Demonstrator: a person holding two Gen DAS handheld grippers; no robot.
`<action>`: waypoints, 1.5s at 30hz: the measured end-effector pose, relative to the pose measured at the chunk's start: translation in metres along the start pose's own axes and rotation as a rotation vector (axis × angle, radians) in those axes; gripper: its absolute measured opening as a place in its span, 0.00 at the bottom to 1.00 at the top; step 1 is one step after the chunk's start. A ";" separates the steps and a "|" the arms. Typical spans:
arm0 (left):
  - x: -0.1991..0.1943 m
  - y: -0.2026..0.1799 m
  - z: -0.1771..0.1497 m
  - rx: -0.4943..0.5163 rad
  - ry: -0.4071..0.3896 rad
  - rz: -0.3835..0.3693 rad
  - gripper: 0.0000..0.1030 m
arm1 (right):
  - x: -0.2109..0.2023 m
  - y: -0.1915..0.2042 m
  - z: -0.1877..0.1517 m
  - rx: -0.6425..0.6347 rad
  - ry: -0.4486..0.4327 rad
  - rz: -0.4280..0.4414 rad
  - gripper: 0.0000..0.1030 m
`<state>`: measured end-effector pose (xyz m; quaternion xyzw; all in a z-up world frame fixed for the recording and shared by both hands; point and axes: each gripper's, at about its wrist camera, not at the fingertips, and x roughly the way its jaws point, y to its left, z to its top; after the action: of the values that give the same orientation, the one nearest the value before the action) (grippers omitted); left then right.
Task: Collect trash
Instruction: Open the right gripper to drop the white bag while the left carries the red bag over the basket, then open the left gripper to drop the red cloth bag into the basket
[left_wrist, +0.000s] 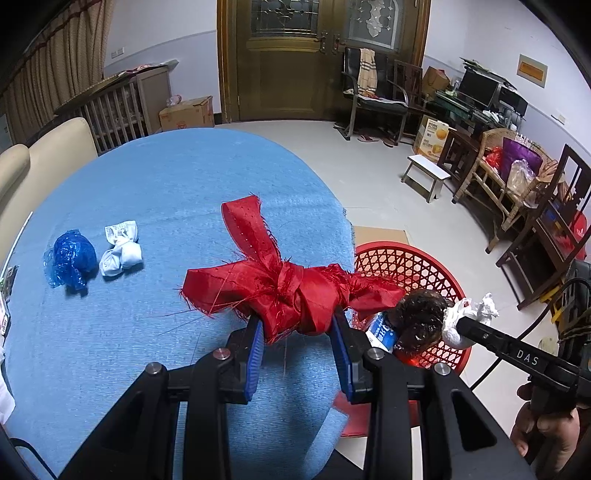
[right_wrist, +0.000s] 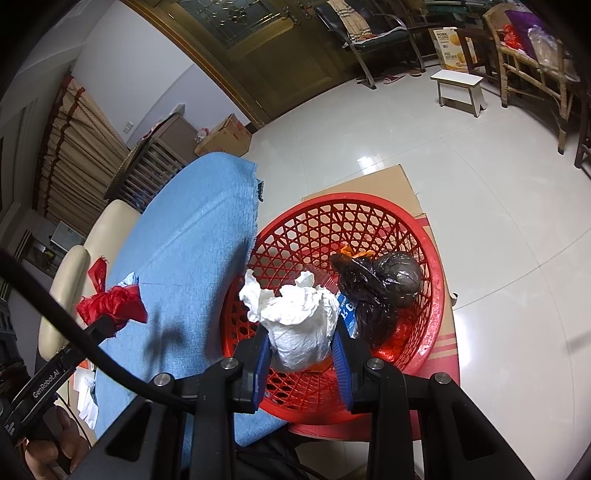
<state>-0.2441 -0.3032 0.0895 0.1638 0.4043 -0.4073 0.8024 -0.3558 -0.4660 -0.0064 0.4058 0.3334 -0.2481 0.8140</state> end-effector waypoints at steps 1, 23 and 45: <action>0.000 0.000 -0.001 0.001 0.001 -0.001 0.35 | 0.001 0.000 0.000 0.000 0.001 0.000 0.32; 0.009 -0.030 0.009 0.070 0.010 -0.053 0.35 | 0.005 -0.013 0.003 0.052 0.016 0.017 0.84; 0.057 -0.114 0.014 0.265 0.138 -0.129 0.39 | -0.036 -0.068 0.023 0.150 -0.121 -0.056 0.84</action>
<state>-0.3070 -0.4116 0.0610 0.2696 0.4109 -0.4958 0.7160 -0.4171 -0.5176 -0.0032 0.4403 0.2754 -0.3191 0.7927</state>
